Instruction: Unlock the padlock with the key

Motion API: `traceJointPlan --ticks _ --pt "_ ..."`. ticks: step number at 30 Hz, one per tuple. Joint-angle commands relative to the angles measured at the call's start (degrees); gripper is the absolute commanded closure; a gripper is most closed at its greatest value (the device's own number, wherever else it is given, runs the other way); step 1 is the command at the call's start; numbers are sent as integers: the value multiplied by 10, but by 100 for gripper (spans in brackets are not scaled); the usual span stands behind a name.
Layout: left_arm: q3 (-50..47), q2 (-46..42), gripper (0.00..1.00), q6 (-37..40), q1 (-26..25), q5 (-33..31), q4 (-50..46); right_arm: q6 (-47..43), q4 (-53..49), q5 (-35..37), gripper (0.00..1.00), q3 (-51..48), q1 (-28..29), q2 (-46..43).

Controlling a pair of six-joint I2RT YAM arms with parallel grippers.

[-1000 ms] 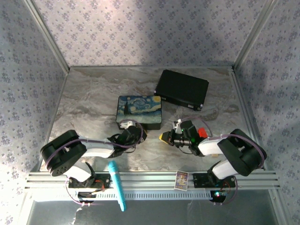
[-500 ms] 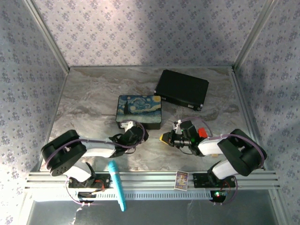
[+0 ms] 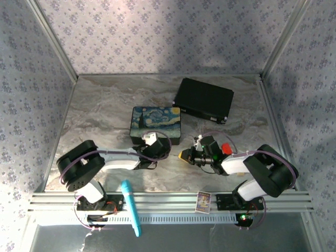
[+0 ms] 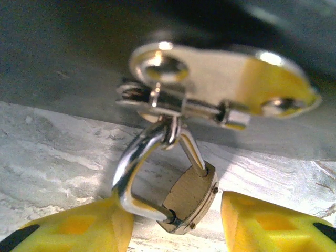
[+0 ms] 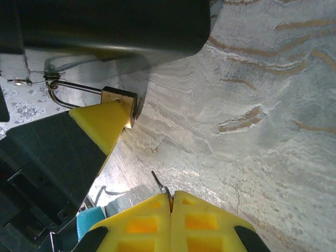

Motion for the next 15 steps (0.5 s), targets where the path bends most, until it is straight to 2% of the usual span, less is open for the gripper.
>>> traceJointPlan --ticks 1,8,13,15 --pt "-25 18 52 7 10 29 -58 -12 -7 10 100 18 7 15" --pt "-58 -33 57 2 5 43 -72 1 34 10 100 26 19 59" --pt "-68 -59 67 3 6 30 -70 2 51 14 100 33 30 75" --pt "-69 -59 65 12 6 28 -52 3 52 19 100 33 32 74"
